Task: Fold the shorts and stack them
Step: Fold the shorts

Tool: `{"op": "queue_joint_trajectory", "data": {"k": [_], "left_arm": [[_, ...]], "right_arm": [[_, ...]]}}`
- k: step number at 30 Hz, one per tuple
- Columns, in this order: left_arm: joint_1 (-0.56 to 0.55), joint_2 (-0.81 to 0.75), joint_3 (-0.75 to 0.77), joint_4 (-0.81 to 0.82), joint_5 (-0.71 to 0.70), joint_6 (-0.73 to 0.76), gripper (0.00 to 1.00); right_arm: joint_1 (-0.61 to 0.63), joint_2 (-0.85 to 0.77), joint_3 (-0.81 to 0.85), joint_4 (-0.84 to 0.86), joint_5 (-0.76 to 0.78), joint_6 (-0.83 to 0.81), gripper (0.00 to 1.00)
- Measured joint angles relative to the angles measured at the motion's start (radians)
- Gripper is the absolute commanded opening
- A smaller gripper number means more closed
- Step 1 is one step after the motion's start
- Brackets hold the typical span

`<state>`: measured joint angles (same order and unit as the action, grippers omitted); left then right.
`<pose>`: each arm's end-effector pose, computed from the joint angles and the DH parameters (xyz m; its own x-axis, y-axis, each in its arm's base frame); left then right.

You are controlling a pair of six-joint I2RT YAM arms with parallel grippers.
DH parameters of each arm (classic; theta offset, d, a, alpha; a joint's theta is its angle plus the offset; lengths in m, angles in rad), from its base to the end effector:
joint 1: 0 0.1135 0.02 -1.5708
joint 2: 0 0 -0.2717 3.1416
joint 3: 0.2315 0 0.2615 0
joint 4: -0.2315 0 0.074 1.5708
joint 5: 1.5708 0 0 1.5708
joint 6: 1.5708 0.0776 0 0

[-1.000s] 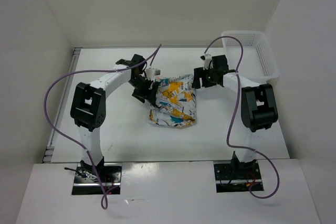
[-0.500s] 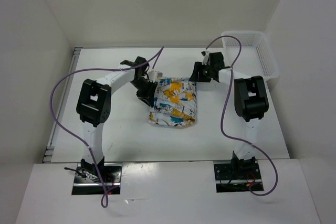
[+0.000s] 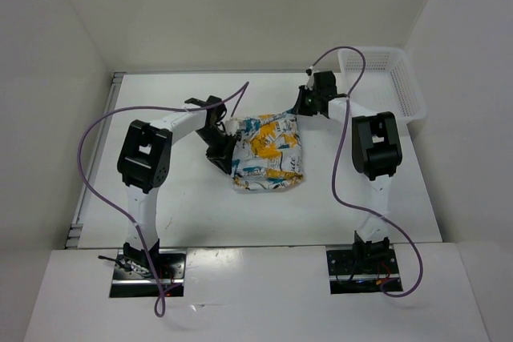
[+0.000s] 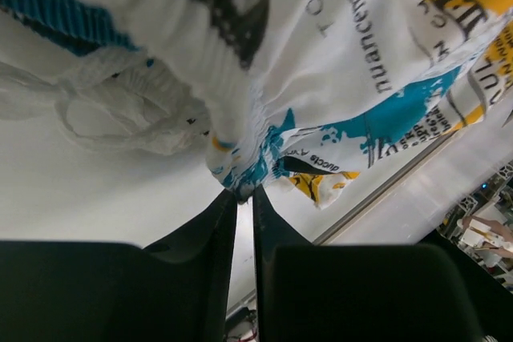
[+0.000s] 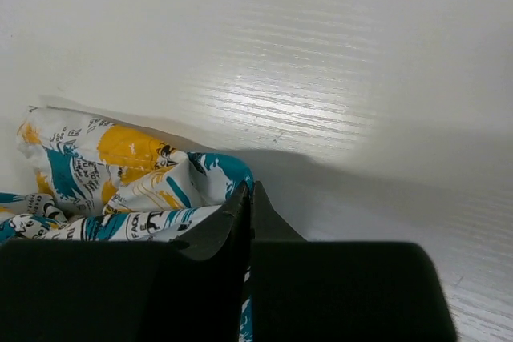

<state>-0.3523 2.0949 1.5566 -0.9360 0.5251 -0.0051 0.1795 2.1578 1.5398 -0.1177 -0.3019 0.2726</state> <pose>0.3797 -0.1810 0.1293 -0.9360 0.3394 -0.0938 0.3391 0.7972 -0.4995 0.5100 0.1160 0.1418 -0.7402 0.1269 -0.6603 -0.1953 0.8991 0.3918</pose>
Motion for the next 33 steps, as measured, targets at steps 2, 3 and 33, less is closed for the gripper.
{"op": "queue_joint_trajectory", "data": {"k": [2,3,33], "left_arm": [[-0.002,0.000,-0.012,-0.007,-0.006,0.000,0.28],[-0.004,0.000,-0.015,-0.009,-0.009,-0.001,0.30],[-0.002,0.107,0.317,0.191,-0.132,0.001,0.41]], "right_arm": [[0.004,0.000,0.003,0.001,0.002,-0.002,0.06],[0.004,0.000,0.003,0.000,0.004,-0.005,0.13],[0.303,-0.507,-0.450,-0.253,-0.044,-0.712,0.11]]}}
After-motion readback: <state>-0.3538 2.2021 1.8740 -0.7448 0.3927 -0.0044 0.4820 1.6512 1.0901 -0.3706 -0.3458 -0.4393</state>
